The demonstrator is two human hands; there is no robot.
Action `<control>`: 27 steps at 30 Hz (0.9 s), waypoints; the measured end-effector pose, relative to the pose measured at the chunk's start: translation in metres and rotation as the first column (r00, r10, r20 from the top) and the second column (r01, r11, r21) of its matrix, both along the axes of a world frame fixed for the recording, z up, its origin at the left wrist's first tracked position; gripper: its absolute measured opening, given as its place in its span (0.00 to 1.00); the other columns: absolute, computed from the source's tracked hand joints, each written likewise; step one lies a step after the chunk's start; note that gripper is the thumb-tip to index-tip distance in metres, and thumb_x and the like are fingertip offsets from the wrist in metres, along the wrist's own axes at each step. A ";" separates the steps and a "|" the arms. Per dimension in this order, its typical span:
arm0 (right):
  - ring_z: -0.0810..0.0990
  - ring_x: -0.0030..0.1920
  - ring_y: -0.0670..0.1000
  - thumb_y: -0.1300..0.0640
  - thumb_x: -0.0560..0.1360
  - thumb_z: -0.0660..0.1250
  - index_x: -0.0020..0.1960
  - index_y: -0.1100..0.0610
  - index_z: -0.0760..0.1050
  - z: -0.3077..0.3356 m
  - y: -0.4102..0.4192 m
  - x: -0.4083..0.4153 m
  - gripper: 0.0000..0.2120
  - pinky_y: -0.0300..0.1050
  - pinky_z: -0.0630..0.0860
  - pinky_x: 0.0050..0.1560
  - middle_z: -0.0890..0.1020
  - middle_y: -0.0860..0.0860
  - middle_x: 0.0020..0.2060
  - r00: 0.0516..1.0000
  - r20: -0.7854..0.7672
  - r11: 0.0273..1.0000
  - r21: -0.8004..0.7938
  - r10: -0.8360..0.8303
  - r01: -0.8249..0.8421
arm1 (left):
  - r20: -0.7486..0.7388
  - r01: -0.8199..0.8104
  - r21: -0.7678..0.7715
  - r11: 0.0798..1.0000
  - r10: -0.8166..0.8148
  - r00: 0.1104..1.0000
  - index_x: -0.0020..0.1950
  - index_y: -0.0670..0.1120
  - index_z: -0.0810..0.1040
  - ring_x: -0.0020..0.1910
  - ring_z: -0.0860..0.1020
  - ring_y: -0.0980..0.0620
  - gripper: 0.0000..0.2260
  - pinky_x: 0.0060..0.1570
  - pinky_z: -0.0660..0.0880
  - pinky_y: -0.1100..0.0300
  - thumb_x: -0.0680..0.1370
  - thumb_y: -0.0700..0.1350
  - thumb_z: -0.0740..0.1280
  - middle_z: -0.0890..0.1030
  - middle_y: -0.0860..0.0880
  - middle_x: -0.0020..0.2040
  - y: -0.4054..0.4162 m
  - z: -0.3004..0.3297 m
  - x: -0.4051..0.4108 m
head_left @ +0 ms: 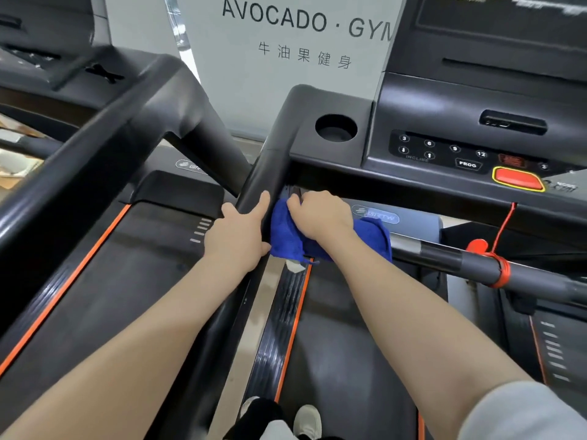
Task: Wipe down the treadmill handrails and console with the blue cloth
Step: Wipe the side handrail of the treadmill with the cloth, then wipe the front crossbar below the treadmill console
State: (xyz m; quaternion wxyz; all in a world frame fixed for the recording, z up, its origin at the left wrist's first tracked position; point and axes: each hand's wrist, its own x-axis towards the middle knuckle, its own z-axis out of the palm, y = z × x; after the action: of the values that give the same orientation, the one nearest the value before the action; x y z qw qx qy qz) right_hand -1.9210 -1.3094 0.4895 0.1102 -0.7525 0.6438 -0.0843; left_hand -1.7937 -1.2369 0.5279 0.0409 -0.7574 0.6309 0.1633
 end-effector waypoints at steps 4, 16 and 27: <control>0.76 0.40 0.57 0.44 0.80 0.48 0.48 0.57 0.71 -0.005 0.016 -0.015 0.20 0.46 0.65 0.37 0.75 0.52 0.37 0.999 -0.041 0.992 -0.122 0.022 -0.027 | -0.050 0.017 0.010 1.000 -0.017 0.999 0.75 0.62 0.43 0.55 0.71 0.38 0.38 0.53 0.72 0.48 0.75 0.53 0.66 0.59 0.38 0.65 0.001 -0.003 0.008; 0.75 0.36 0.62 0.49 0.80 0.50 0.37 0.60 0.68 -0.019 0.057 -0.146 0.20 0.49 0.62 0.36 0.79 0.60 0.34 0.919 -0.154 0.908 -0.281 -0.362 0.311 | -0.056 0.063 -0.037 0.997 -0.065 0.996 0.75 0.60 0.42 0.54 0.68 0.38 0.37 0.48 0.69 0.51 0.76 0.54 0.65 0.61 0.37 0.62 0.003 -0.005 0.011; 0.77 0.47 0.61 0.51 0.81 0.53 0.56 0.60 0.71 -0.008 0.049 -0.011 0.14 0.52 0.67 0.48 0.78 0.57 0.49 0.968 -0.092 0.947 -0.245 -0.234 0.206 | -0.067 0.017 -0.059 0.998 -0.021 0.998 0.75 0.60 0.43 0.58 0.67 0.38 0.37 0.54 0.70 0.48 0.76 0.51 0.65 0.59 0.37 0.65 0.006 -0.007 0.006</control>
State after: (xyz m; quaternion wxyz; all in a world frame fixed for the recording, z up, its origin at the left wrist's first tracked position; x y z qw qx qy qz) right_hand -1.9315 -1.2605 0.4818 -0.0281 -0.6874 0.7148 -0.1258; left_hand -1.7874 -1.2312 0.5212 -0.0009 -0.7461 0.6438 0.1698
